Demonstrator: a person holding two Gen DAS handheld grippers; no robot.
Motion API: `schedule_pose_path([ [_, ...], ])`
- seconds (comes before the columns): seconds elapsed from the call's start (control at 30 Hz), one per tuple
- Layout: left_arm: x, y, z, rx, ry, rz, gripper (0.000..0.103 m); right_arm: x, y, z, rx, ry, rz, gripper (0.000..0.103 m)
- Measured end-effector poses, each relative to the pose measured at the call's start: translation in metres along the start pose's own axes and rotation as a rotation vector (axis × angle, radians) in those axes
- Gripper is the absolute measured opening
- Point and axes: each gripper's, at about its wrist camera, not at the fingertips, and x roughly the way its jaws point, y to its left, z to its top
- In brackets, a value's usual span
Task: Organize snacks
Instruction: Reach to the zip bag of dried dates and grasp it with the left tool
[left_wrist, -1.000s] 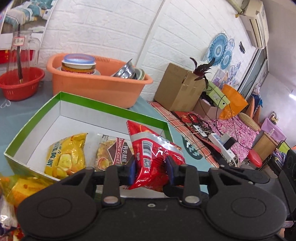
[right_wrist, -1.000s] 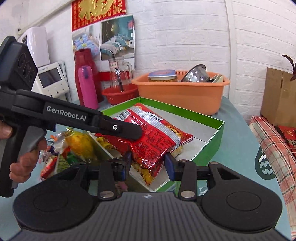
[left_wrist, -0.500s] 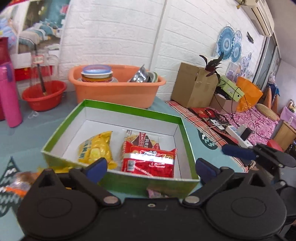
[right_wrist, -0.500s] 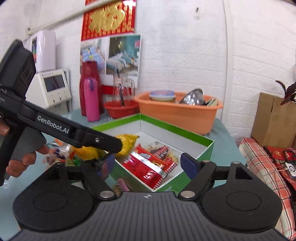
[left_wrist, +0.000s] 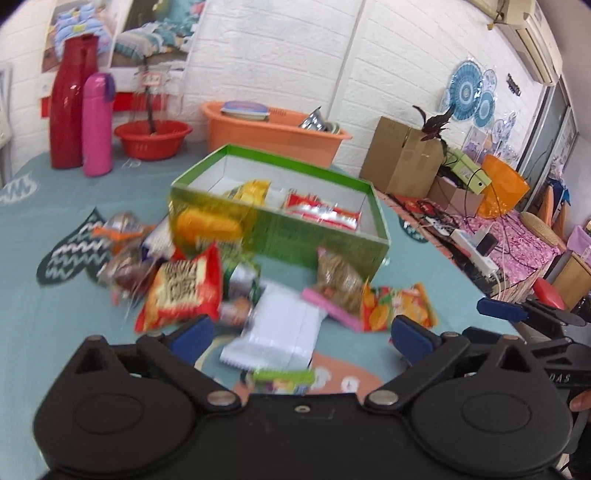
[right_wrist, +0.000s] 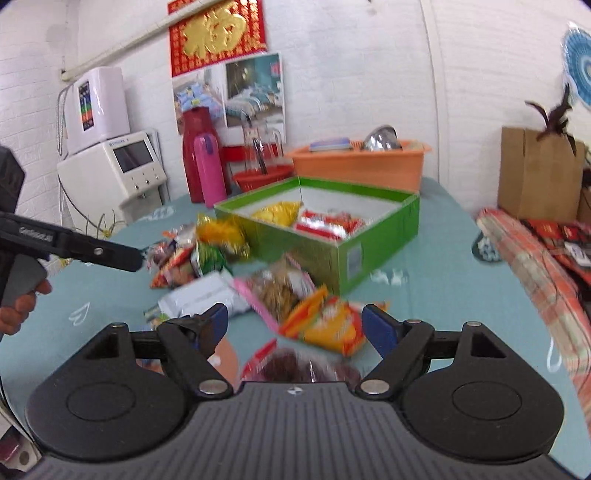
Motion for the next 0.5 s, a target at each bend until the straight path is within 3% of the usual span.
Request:
schedule_pose_path([
  [0.23, -0.003, 0.0, -0.027, -0.044, 0.048, -0.074, 0.103, 0.004, 0.0, -0.022, -0.056, 0.1, -0.067, 0.103],
  [0.5, 0.038, -0.055, -0.019, 0.022, 0.081, -0.256, 0.103, 0.008, -0.003, -0.034, -0.026, 0.143, -0.048, 0.103],
])
